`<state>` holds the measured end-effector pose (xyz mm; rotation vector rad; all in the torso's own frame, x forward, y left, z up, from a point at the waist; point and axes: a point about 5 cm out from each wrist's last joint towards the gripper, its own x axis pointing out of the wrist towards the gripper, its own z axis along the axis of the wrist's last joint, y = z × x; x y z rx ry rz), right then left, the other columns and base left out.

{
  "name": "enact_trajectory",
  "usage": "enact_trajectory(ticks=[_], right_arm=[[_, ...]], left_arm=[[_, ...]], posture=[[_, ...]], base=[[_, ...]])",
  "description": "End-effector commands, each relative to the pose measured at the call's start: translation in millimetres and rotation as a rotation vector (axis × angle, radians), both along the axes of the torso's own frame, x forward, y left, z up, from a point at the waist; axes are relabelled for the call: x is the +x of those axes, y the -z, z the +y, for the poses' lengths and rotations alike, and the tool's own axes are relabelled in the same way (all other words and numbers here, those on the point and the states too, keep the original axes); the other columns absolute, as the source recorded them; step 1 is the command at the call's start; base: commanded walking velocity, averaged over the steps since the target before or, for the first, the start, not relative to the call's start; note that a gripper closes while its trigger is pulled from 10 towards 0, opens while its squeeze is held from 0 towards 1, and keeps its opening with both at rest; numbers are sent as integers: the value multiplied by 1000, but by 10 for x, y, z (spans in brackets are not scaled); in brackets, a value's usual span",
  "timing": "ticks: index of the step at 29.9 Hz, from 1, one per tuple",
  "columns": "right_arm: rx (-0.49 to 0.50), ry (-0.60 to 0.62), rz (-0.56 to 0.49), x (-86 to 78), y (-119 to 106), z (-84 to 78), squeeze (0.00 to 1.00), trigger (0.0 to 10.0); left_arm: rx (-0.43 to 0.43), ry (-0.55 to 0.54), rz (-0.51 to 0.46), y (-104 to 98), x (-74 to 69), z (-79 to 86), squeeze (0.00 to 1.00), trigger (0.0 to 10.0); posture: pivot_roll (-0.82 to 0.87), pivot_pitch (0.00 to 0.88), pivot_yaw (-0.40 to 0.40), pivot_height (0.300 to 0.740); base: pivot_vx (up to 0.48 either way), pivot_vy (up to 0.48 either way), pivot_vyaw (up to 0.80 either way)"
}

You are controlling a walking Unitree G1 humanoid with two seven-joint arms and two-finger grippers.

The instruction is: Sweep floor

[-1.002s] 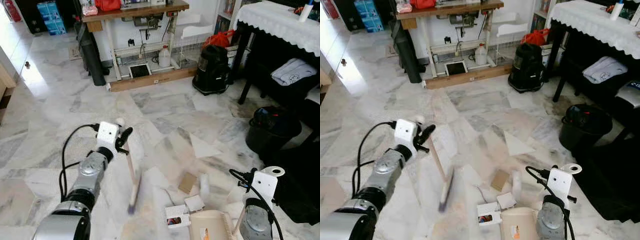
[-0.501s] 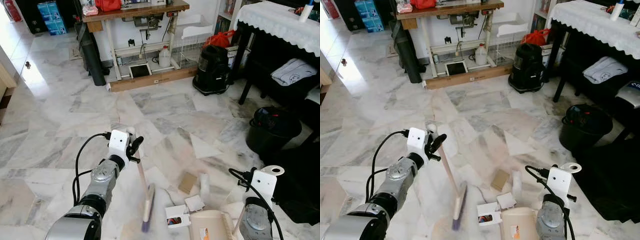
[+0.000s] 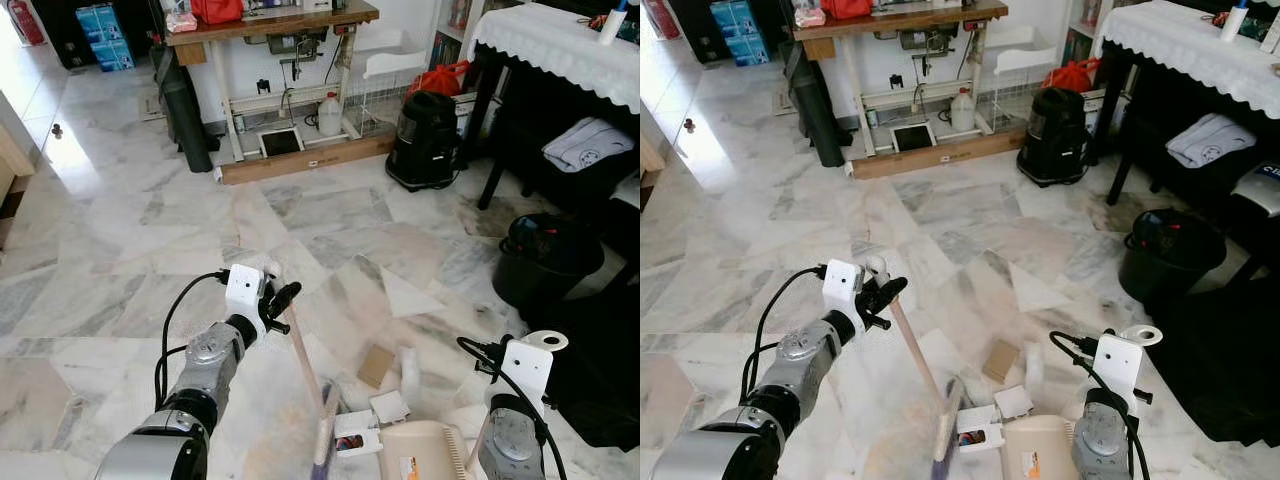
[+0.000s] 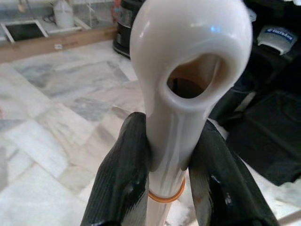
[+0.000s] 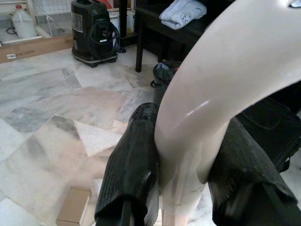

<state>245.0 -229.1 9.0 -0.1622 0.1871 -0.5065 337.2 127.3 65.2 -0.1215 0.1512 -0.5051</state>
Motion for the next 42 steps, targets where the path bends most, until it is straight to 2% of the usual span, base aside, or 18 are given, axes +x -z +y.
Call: enact_trajectory(ticks=[1,10,18,21,23,25,27,29,36,42], right_arm=[[10,-3,26,-10,45,30,0,10000],[13,-7,21,42,25,36,0,10000],[22,-12,19,94,13,52,0,10000],[35,-16,12,128,-2,65,0,10000],[44,-19,-2,178,-35,69,0,10000],[59,-24,-12,216,-55,83,0,10000],[65,-28,-15,232,-62,92,0,10000],[73,-42,-13,252,-61,112,0,10000],[96,-61,-18,282,-59,166,0,10000],[131,-74,-38,320,-86,173,0,10000]], left_arm=[[-58,22,32,-17,20,-22,0,10000],[-205,17,76,-53,38,65,0,10000],[-242,56,66,-124,57,99,0,10000],[-244,45,37,-190,92,118,0,10000],[-236,-18,-32,-311,153,181,0,10000],[-194,-71,-106,-405,176,250,0,10000],[-200,-84,-120,-429,178,276,0,10000],[-181,-144,-158,-465,167,365,0,10000],[-143,-245,-158,-345,58,500,0,10000],[-96,-266,-155,-288,11,507,0,10000]], posture=[[-149,0,40,740],[-138,0,41,740],[-127,0,39,740],[-126,0,40,740],[-125,0,43,740],[-125,0,45,740],[-125,0,44,740],[-113,0,43,740],[-105,0,45,740],[-101,0,47,740]], base=[[0,0,0],[0,0,0],[0,0,0],[0,0,0],[0,0,0],[0,0,0],[0,0,0],[0,0,0],[0,0,0],[0,0,0]])
